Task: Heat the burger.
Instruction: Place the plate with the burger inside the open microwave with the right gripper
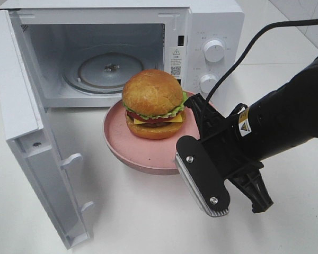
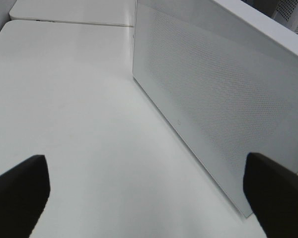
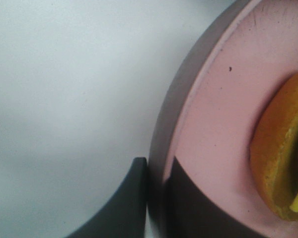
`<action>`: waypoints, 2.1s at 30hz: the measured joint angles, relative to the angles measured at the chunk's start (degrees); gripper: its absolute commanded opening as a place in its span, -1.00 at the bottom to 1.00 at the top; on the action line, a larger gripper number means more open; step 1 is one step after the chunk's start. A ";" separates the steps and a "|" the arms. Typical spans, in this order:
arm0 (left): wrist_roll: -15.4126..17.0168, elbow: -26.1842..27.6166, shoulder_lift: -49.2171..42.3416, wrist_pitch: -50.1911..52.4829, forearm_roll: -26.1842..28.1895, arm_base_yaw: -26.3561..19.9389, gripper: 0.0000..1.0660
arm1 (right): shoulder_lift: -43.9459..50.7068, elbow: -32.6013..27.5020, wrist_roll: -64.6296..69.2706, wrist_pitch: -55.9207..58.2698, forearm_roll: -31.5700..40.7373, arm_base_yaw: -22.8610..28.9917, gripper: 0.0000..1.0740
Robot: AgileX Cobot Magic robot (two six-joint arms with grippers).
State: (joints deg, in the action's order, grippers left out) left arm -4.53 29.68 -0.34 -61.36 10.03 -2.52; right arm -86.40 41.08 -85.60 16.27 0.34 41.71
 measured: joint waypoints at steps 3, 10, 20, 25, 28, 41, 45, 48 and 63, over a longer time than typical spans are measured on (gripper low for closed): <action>0.00 0.00 0.00 0.00 0.00 0.00 0.83 | 0.00 0.00 -0.57 -0.06 0.46 -0.06 -1.00; 0.00 0.00 0.00 0.00 0.00 0.00 0.83 | 0.00 0.00 -1.55 -0.52 0.46 -0.06 -1.00; 0.00 0.00 0.00 0.00 0.00 0.00 0.83 | 0.00 0.00 -0.40 -1.60 0.06 -0.06 -1.00; 0.00 0.00 0.00 0.00 0.00 0.00 0.83 | -0.06 0.00 0.23 -3.78 -0.34 -0.06 -1.00; 0.00 0.00 0.00 0.00 0.00 0.00 0.83 | -0.06 0.00 0.46 -4.70 -0.34 -0.06 -1.00; 0.00 0.00 0.00 0.00 0.00 0.00 0.83 | -6.02 6.42 4.53 -4.53 -1.26 2.58 -1.00; 0.00 0.00 0.00 0.00 0.00 0.00 0.83 | -7.51 7.91 4.70 -4.47 -1.26 2.58 -1.00; 0.00 0.00 0.00 0.00 0.00 0.00 0.83 | -8.82 9.45 4.93 -4.18 -1.26 2.58 -1.00; 0.00 0.00 0.00 0.00 0.00 0.00 0.83 | -14.44 16.90 6.02 -3.21 -2.58 2.58 -1.00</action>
State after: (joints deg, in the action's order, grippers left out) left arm -4.53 29.68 -0.34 -61.36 10.03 -2.52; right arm -100.84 57.98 -79.58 13.06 -2.23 44.29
